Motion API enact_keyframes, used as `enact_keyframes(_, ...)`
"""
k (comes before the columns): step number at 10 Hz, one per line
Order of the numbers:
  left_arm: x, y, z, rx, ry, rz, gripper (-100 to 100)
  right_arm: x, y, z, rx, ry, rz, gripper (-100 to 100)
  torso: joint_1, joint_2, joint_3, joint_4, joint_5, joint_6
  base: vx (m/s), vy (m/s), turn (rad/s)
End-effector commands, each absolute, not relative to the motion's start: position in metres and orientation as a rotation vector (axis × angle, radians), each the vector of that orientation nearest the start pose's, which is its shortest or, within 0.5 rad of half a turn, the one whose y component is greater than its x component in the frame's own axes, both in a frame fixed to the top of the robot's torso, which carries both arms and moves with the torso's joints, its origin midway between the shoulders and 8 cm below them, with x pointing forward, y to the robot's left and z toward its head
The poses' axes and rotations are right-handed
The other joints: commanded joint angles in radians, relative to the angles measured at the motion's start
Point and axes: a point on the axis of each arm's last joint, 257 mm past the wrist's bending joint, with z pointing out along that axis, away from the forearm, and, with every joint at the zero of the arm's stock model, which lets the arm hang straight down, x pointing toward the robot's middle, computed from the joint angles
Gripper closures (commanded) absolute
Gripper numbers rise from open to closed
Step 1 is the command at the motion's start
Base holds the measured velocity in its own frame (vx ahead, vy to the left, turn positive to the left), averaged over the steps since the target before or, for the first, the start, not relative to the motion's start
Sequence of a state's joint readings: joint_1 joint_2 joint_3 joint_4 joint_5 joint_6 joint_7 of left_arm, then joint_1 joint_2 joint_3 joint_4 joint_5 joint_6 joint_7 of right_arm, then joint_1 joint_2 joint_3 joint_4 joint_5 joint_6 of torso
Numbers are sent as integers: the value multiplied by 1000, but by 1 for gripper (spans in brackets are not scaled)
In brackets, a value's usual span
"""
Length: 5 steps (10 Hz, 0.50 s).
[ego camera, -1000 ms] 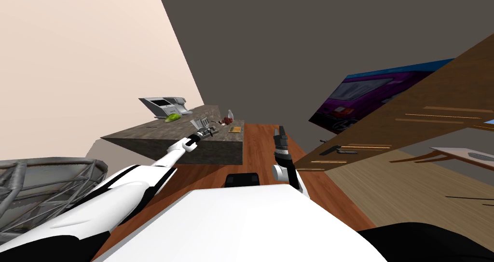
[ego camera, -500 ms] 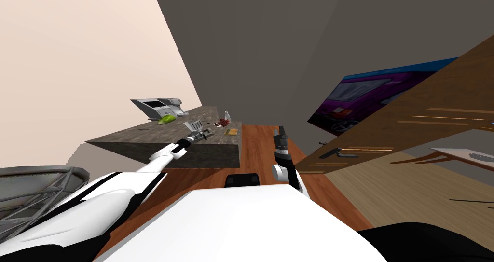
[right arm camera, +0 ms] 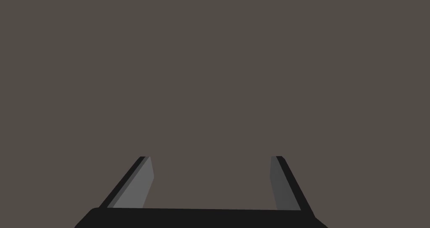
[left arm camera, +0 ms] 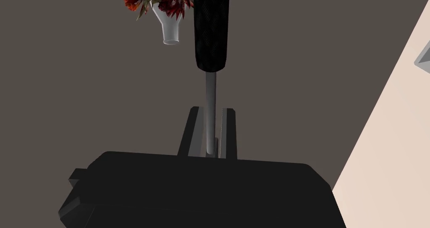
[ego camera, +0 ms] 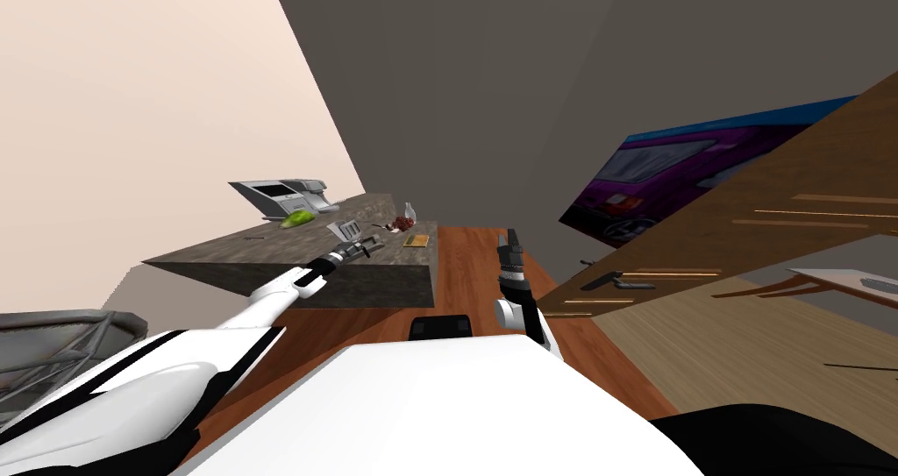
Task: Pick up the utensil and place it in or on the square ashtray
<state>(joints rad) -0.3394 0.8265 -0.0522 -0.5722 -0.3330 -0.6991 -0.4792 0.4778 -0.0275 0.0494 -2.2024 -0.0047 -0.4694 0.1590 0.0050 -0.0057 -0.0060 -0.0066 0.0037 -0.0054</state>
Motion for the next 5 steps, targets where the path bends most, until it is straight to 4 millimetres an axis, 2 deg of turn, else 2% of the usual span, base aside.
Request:
enact_keyframes(1,541,553,-225,29,1666,-59,100,368,-262,-10,649,739,1196,0,0,0,0,0,0,0,17,-27,3)
enact_keyframes(2,527,567,-225,24,1669,-53,100,368,-262,-10,649,739,1196,0,1,1,1,0,0,0,29,-55,-29)
enact_keyframes(3,527,566,-224,29,1666,-58,100,368,-262,-10,649,739,1196,0,1,1,1,0,0,-1,40,-52,11)
enact_keyframes(4,512,579,-223,28,1666,-56,100,368,-262,-10,649,739,1196,0,0,1,1,0,0,0,60,-80,-14)
enact_keyframes(5,512,578,-223,30,1665,-58,100,368,-262,-10,649,739,1196,0,-1,0,0,0,0,0,48,-62,14)
